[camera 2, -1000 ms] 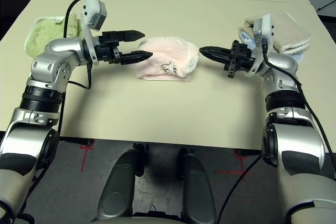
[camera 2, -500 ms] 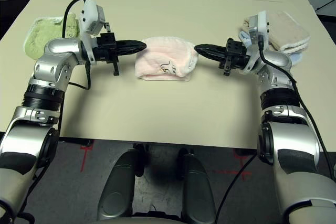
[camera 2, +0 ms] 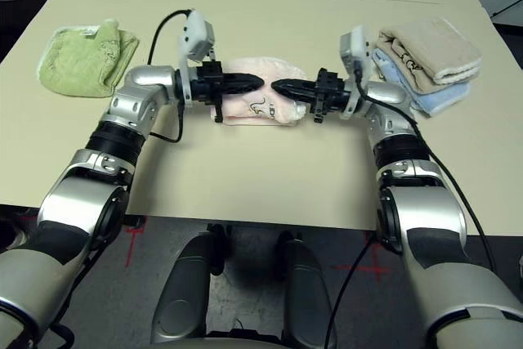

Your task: Fold the towel and set it aside.

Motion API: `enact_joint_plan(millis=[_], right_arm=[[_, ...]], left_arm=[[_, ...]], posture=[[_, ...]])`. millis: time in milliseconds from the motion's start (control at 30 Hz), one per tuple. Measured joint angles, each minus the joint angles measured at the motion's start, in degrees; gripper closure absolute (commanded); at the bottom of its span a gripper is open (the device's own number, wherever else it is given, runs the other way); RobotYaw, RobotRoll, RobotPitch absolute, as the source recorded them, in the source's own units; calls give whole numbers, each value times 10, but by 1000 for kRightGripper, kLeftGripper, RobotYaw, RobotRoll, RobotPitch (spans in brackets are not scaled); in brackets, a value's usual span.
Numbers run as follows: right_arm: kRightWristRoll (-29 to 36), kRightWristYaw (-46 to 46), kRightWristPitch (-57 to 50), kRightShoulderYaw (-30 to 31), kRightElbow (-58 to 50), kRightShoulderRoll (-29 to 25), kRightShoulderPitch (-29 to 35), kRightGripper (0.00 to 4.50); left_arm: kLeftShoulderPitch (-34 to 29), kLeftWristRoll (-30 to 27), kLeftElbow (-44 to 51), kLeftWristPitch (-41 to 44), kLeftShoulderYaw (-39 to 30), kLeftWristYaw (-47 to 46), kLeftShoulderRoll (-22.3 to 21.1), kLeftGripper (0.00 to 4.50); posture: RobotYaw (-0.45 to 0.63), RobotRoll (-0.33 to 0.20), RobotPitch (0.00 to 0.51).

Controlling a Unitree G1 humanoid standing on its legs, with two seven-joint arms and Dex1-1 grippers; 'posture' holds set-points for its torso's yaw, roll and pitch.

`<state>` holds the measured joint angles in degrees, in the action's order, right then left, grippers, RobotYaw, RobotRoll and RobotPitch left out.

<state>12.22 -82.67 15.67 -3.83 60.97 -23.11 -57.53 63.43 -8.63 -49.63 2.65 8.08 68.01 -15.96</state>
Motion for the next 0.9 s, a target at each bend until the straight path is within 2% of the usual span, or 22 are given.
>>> enact_joint_plan(millis=[133,433,700,900], right_arm=[[-28,21,51,14,43,3,13,4500],[-48,48,71,14,72,3,0,4500],[-38,42,61,-4,79,2,-9,4500],[10,14,20,-49,55,-8,-40,4500]], left_arm=[[-4,21,-24,-14,5,14,-17,4482],[-8,39,-56,-37,1,21,-57,4482],[-6,37,-54,-31,-22,19,-55,4482],[32,3,-9,12,-60,14,-42,4482]], posture=[[150,0,269],[152,0,270],[153,0,264],[146,0,261]])
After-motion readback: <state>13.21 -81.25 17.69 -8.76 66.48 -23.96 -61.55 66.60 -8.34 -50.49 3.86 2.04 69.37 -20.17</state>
